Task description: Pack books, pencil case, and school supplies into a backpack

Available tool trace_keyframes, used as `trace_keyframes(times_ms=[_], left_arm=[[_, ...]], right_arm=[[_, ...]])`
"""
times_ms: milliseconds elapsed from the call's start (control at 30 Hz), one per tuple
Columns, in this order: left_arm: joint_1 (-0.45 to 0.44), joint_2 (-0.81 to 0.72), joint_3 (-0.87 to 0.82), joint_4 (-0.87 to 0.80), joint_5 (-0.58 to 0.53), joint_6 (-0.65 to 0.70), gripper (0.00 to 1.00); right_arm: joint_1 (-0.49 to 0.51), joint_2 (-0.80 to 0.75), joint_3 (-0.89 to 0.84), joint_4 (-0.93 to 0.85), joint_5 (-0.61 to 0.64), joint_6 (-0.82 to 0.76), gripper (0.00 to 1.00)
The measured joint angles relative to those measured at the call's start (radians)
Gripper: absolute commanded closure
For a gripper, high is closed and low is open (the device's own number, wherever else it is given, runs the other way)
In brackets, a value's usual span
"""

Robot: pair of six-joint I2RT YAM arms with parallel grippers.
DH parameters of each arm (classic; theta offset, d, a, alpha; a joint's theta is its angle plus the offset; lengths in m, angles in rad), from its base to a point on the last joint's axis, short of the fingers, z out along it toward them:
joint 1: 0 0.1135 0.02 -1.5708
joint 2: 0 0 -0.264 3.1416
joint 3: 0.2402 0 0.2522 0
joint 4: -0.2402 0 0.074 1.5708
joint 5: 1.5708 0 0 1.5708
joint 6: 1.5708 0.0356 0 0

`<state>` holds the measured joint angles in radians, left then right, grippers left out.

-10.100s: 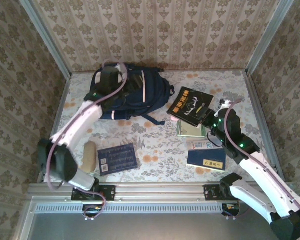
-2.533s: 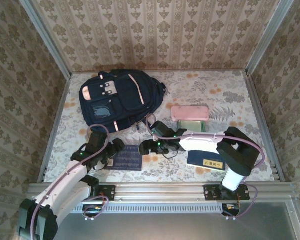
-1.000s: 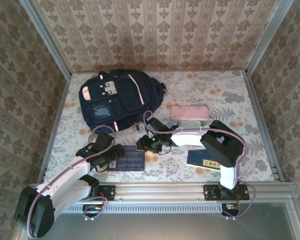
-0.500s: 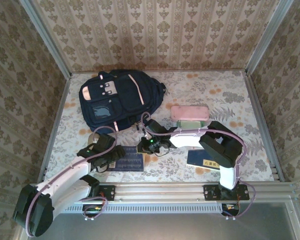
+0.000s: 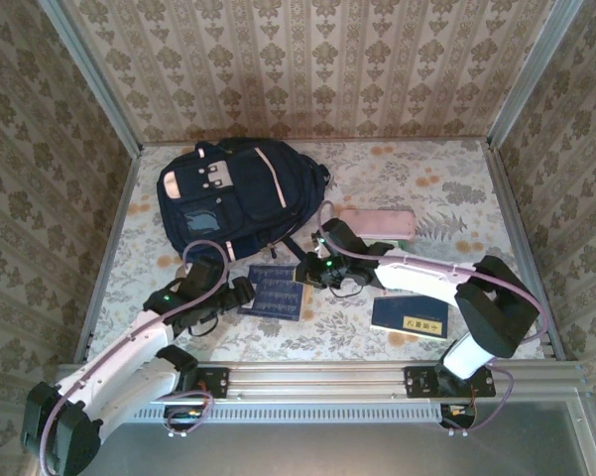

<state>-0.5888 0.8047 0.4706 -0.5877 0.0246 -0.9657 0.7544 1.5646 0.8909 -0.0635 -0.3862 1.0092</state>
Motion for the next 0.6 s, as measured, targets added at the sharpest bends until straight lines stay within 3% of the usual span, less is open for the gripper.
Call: trace_keyframes(times_ms=[267, 600], left_arm=[[-0.026, -0.007, -0.13, 0.241, 0.103, -0.325, 0.09], [-0.093, 0.042, -0.198, 0.434, 0.038, -0.608, 0.19]], right_arm=[[-0.026, -0.052, -0.15, 0.137, -0.002, 0.191, 0.93], [-0.02, -0.093, -0.262, 0.297, 0.022, 0.347, 0.94]])
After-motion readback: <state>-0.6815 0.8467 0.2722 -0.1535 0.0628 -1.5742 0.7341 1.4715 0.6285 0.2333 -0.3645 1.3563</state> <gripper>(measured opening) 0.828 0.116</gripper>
